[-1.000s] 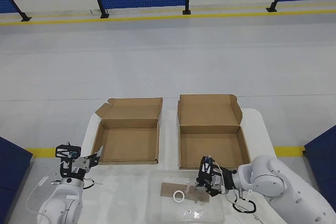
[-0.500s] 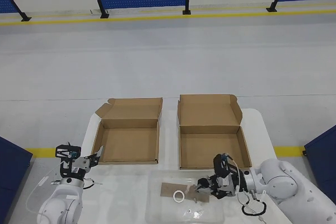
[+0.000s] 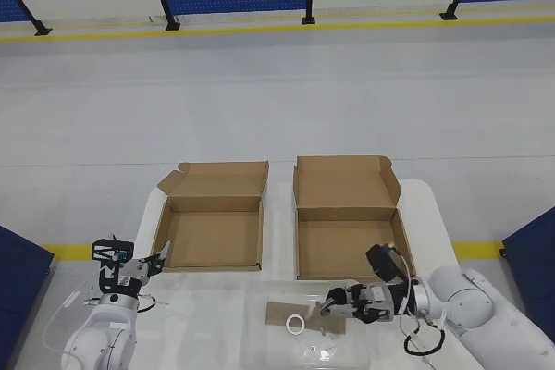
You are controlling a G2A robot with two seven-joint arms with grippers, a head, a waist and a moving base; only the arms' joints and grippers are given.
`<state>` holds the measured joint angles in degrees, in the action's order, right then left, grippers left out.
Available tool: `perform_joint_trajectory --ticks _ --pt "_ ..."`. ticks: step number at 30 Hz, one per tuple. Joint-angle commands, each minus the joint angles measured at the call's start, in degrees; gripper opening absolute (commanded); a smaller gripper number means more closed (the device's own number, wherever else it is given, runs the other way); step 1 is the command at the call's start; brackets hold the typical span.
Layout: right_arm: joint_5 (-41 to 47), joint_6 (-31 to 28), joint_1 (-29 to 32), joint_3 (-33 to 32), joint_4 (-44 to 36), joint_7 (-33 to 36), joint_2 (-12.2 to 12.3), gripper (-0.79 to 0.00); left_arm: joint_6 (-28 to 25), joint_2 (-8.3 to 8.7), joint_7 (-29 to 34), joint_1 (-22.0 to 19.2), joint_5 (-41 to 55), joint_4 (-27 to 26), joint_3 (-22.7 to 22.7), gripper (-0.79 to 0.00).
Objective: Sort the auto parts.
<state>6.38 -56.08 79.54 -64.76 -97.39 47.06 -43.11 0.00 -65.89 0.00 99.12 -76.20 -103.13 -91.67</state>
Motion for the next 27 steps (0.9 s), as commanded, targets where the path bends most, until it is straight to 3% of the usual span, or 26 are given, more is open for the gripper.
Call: perform_joint_trajectory --ticks 1,11,19,22,27 --pt "8.6 -0.7 -0.5 0.9 0.8 0.4 0.4 -0.785 0.0 0.0 0.0 0.0 0.0 0.0 0.0 0.0" --pt "30.1 0.9 -5.3 8.0 1.4 2.1 2.9 -0.785 0.0 0.0 0.0 0.0 0.0 0.0 0.0 0.0" --pt "30.3 1.2 -5.2 8.0 1.2 1.7 2.9 -0.785 0.0 0.0 0.0 0.0 0.0 0.0 0.0 0.0" --pt "34.7 1.5 -4.6 8.8 -1.0 0.2 2.3 -0.785 0.0 0.0 0.0 0.0 0.0 0.0 0.0 0.0" --pt "44.0 2.4 -5.5 8.8 -2.3 3.6 1.9 -0.785 0.0 0.0 0.0 0.0 0.0 0.0 0.0 0.0"
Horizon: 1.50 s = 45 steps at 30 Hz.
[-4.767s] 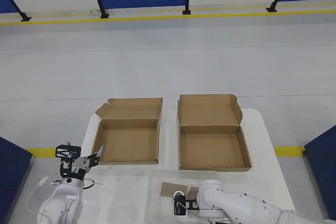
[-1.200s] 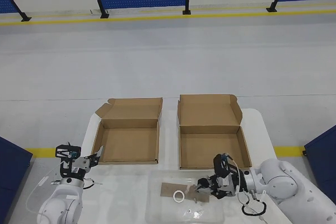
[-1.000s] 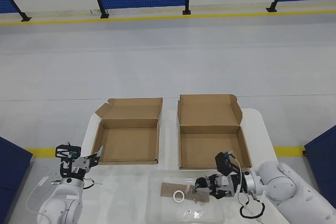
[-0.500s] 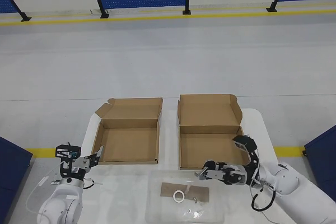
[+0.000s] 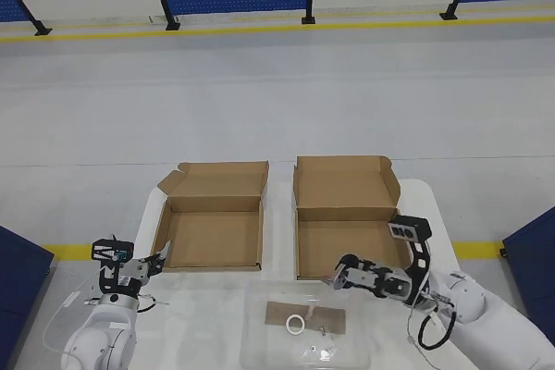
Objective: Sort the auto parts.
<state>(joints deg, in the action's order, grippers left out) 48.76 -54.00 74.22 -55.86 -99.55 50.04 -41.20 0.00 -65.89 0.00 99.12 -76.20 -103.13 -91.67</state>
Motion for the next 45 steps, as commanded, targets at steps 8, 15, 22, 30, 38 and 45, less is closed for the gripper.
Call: perform_joint_trajectory --ticks 8,15,22,30,38,45 --pt "12.5 3.7 -1.4 -1.4 -3.5 4.0 -1.0 -0.785 0.0 0.0 0.0 0.0 0.0 0.0 0.0 0.0" --pt "13.0 6.6 -1.9 -3.5 -4.0 6.8 -1.6 -0.785 0.0 0.0 0.0 0.0 0.0 0.0 0.0 0.0" --pt "13.2 7.8 -1.8 -3.5 -5.9 5.5 -1.9 -0.785 0.0 0.0 0.0 0.0 0.0 0.0 0.0 0.0" --pt "23.9 11.2 -4.2 -2.6 -8.5 9.6 -3.9 -0.785 0.0 0.0 0.0 0.0 0.0 0.0 0.0 0.0" --pt "32.2 14.8 -7.7 -1.1 -6.9 14.3 -6.1 -0.785 0.0 0.0 0.0 0.0 0.0 0.0 0.0 0.0" --pt "32.5 16.1 -7.4 -1.0 -7.6 13.2 -6.3 -0.785 0.0 0.0 0.0 0.0 0.0 0.0 0.0 0.0"
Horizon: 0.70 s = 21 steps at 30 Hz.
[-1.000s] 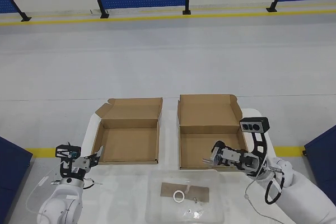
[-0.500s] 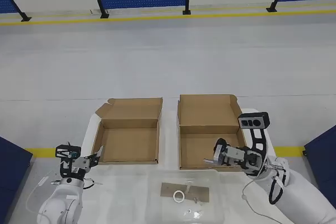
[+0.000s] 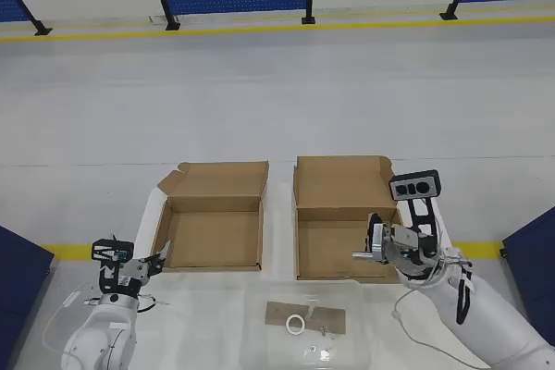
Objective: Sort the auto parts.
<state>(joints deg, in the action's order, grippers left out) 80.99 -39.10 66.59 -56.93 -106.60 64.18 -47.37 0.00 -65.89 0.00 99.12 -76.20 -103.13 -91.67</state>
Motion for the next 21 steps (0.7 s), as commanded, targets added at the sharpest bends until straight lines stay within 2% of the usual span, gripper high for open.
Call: perform_joint_trajectory --ticks 1,12,21 --pt "1.3 2.0 0.7 0.1 -1.4 -1.8 -0.3 -0.785 0.0 0.0 0.0 0.0 0.0 0.0 0.0 0.0" --pt "15.2 9.3 1.7 -0.3 -1.4 0.4 -3.2 -0.785 0.0 0.0 0.0 0.0 0.0 0.0 0.0 0.0" --pt "18.4 12.0 1.7 -0.4 -0.5 0.9 -5.1 -0.785 0.0 0.0 0.0 0.0 0.0 0.0 0.0 0.0"
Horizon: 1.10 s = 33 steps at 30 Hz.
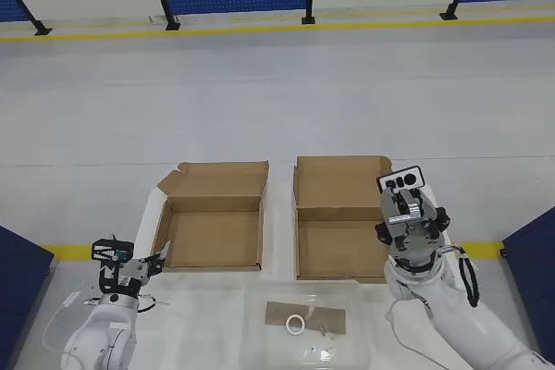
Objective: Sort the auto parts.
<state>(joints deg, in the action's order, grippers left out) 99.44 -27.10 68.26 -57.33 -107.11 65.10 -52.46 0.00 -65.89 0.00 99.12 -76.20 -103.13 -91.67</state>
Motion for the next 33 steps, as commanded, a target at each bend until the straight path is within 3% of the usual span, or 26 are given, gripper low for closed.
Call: perform_joint_trajectory --ticks 1,5,12,17,33 --pt "-0.1 0.0 0.0 0.0 0.0 0.0 0.0 -0.785 0.0 0.0 0.0 0.0 0.0 0.0 0.0 0.0" --pt "-0.1 0.0 0.0 0.0 0.0 0.0 0.0 -0.785 0.0 0.0 0.0 0.0 0.0 0.0 0.0 0.0" --pt "-17.0 3.3 0.5 -3.4 -0.9 -8.0 0.3 -0.785 0.0 0.0 0.0 0.0 0.0 0.0 0.0 0.0" --pt "-22.3 4.6 1.4 -5.2 -2.7 -10.8 0.1 -0.785 0.0 0.0 0.0 0.0 0.0 0.0 0.0 0.0" --pt "-6.8 3.4 4.2 -6.7 -6.3 -5.2 -3.1 -0.785 0.0 0.0 0.0 0.0 0.0 0.0 0.0 0.0"
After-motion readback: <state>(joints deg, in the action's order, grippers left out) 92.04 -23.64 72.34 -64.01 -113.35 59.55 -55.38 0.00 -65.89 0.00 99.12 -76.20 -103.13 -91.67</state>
